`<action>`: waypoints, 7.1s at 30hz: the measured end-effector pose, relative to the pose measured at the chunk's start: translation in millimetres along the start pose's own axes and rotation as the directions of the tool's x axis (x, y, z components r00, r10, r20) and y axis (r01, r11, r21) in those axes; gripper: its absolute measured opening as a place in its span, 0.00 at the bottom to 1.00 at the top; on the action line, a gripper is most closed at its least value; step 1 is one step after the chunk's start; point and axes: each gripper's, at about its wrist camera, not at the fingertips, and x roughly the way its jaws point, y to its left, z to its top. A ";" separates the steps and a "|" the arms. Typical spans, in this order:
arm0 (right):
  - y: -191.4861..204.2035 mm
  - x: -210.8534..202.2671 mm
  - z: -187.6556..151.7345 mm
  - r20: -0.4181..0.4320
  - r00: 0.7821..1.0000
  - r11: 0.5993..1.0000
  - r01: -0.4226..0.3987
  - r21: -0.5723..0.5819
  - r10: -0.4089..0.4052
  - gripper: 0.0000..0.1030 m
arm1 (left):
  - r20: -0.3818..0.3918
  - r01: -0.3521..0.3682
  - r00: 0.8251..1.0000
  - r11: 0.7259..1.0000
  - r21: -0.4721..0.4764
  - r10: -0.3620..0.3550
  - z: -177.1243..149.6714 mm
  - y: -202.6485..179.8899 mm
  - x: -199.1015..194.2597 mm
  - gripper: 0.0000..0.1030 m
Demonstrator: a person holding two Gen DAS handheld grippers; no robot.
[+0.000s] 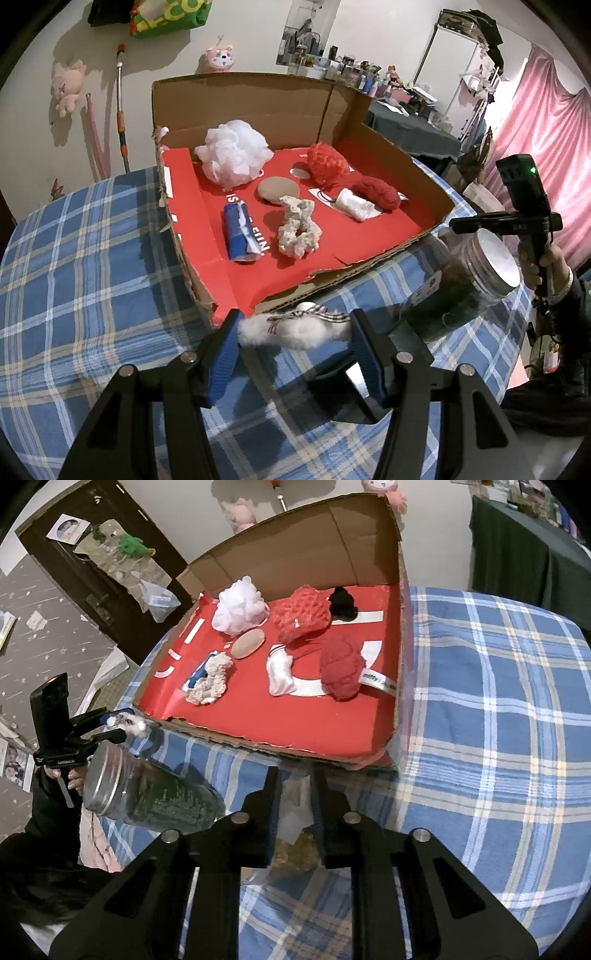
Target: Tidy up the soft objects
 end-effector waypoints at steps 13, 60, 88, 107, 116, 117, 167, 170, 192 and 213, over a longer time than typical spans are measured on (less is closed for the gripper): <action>6.3 -4.0 2.1 0.026 1.000 1.000 0.001 -0.006 -0.001 0.10 | 0.017 0.024 1.000 1.000 0.012 -0.024 4.1 -11.4 -7.9 0.59; 38.8 88.4 84.2 -0.092 0.985 0.963 0.120 -0.241 -0.145 0.10 | -0.199 0.062 0.979 0.994 0.090 -0.043 114.2 -63.5 125.9 0.59; 52.1 61.6 76.8 -0.008 0.975 0.947 0.214 -0.239 -0.222 0.17 | -0.126 0.011 0.992 1.000 0.011 -0.009 107.5 -62.7 99.5 0.82; 72.6 28.2 52.9 0.035 0.937 0.937 0.348 -0.012 -0.347 0.82 | -0.004 -0.171 0.985 0.968 -0.184 0.173 75.3 -65.2 38.6 1.00; 61.8 48.1 41.3 -0.006 0.933 0.933 0.359 0.035 -0.359 0.82 | -0.061 -0.228 0.974 0.939 -0.257 0.220 62.4 -51.6 57.5 1.00; 61.3 49.8 40.9 -0.010 0.934 0.933 0.358 0.036 -0.357 0.82 | -0.068 -0.231 0.973 0.939 -0.256 0.221 61.4 -51.7 59.7 1.00; 49.3 75.7 43.9 -0.057 0.910 0.909 0.413 0.056 -0.410 0.82 | -0.191 -0.350 0.933 0.897 -0.272 0.306 58.3 -39.1 92.1 1.00; 49.4 75.7 44.0 -0.054 0.910 0.909 0.413 0.057 -0.411 0.82 | -0.192 -0.351 0.932 0.897 -0.269 0.307 58.3 -40.2 91.9 1.00; 49.5 75.3 44.3 -0.047 0.907 0.906 0.420 0.054 -0.418 0.82 | -0.191 -0.354 0.931 0.896 -0.268 0.311 57.7 -40.4 92.1 1.00; 50.0 74.9 44.0 -0.044 0.906 0.905 0.422 0.052 -0.420 0.82 | -0.191 -0.358 0.930 0.895 -0.266 0.316 57.6 -40.5 92.2 1.00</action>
